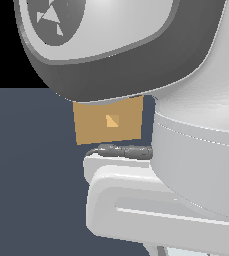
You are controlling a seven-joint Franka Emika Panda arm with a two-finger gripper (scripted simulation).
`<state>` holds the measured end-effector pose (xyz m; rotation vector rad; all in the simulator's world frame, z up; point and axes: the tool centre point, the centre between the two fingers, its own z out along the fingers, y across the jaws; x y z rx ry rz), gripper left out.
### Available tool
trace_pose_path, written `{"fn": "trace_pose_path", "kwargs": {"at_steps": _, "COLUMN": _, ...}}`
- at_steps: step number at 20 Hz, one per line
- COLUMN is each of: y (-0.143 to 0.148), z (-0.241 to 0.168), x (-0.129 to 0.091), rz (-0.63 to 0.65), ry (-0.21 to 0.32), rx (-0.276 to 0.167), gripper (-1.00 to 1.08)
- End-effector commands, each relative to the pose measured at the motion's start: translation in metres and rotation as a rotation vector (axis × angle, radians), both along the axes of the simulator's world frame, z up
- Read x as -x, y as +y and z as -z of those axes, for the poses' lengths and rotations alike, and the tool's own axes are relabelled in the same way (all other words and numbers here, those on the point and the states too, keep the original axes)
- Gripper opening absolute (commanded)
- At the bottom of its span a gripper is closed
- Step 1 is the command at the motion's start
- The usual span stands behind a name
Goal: Insert the peg into the horizontal hole in a box.
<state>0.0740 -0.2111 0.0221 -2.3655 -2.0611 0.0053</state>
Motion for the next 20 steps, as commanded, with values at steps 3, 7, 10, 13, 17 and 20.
{"fn": "trace_pose_path", "kwargs": {"at_steps": 3, "y": 0.028, "z": -0.011, "x": 0.000, "rz": -0.056, "ry": -0.005, "rx": 0.001, "gripper": -1.00}}
{"fn": "trace_pose_path", "kwargs": {"at_steps": 7, "y": 0.063, "z": -0.021, "x": 0.005, "rz": -0.128, "ry": -0.005, "rx": 0.001, "gripper": -1.00}}
{"fn": "trace_pose_path", "kwargs": {"at_steps": 10, "y": 0.094, "z": -0.031, "x": 0.011, "rz": -0.193, "ry": -0.005, "rx": 0.001, "gripper": -1.00}}
{"fn": "trace_pose_path", "kwargs": {"at_steps": 13, "y": 0.120, "z": -0.039, "x": 0.018, "rz": -0.249, "ry": -0.005, "rx": 0.001, "gripper": -1.00}}
{"fn": "trace_pose_path", "kwargs": {"at_steps": 17, "y": 0.148, "z": -0.048, "x": 0.027, "rz": -0.308, "ry": -0.005, "rx": 0.001, "gripper": -1.00}}
{"fn": "trace_pose_path", "kwargs": {"at_steps": 20, "y": 0.163, "z": -0.053, "x": 0.033, "rz": -0.340, "ry": -0.005, "rx": 0.001, "gripper": -1.00}}
